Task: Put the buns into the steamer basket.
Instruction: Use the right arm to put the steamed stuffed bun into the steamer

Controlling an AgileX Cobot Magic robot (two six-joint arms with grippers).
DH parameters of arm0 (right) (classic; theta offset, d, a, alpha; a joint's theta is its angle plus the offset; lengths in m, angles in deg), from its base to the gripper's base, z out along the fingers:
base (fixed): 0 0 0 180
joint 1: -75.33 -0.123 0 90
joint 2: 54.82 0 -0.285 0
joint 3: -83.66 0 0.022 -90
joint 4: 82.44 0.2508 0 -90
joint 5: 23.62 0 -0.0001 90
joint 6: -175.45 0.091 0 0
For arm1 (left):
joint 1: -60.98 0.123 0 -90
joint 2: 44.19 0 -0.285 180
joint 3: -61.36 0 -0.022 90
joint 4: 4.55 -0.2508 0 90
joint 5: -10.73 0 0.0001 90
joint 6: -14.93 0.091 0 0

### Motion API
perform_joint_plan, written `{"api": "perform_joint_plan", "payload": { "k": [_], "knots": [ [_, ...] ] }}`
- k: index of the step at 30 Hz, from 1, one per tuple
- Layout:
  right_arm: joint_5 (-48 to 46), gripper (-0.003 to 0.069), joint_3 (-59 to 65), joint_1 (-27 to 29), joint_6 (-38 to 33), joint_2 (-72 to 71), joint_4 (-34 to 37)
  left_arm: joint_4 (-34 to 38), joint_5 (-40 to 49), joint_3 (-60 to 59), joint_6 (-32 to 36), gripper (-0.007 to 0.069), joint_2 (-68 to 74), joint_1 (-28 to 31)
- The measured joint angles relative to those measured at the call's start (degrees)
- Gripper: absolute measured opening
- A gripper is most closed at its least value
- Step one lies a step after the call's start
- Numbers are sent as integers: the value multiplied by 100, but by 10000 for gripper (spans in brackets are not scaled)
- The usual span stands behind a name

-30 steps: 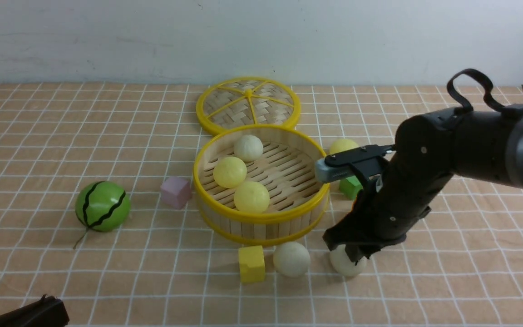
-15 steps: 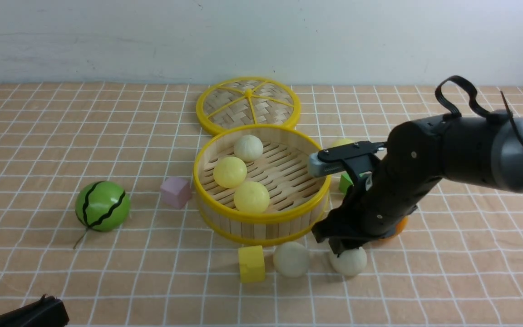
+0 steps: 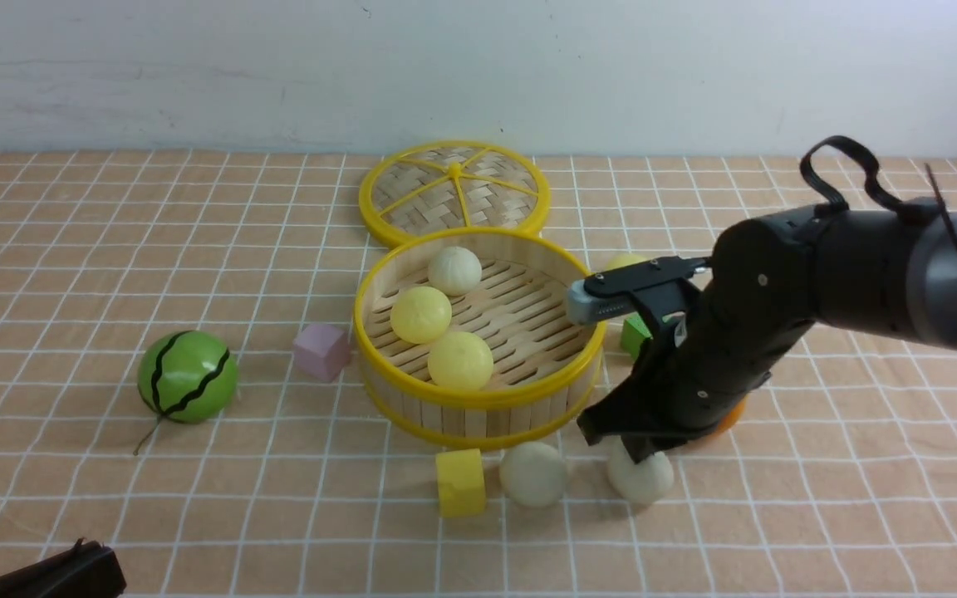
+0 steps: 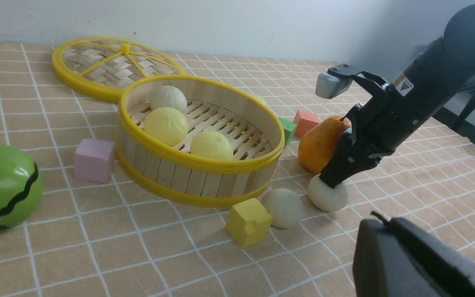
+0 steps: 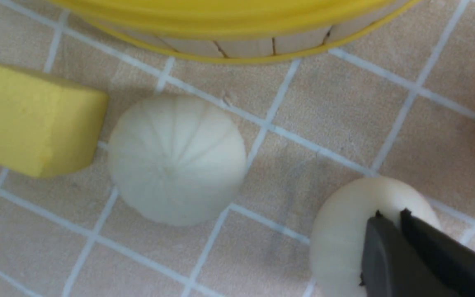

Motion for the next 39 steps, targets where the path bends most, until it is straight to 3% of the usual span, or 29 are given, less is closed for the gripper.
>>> {"api": "perform_joint_plan", "payload": {
  "k": [8,23,28,36,37,39],
  "knots": [
    [219,8,-547,-5,-615,-827,607,0,0,0,0,4,0,0],
    [1311,60,-1238,-11,-800,615,1050,0,0,0,0,15,0,0],
    [1597,127,-1258,-11,-811,849,1075,0,0,0,0,17,0,0],
    [1388,372,-1322,-11,-811,939,1075,0,0,0,0,17,0,0],
    [1186,424,-1383,-11,-811,863,1075,0,0,0,0,17,0,0],
    [758,461,-1459,-11,-811,673,1075,0,0,0,0,17,0,0]
  ]
}}
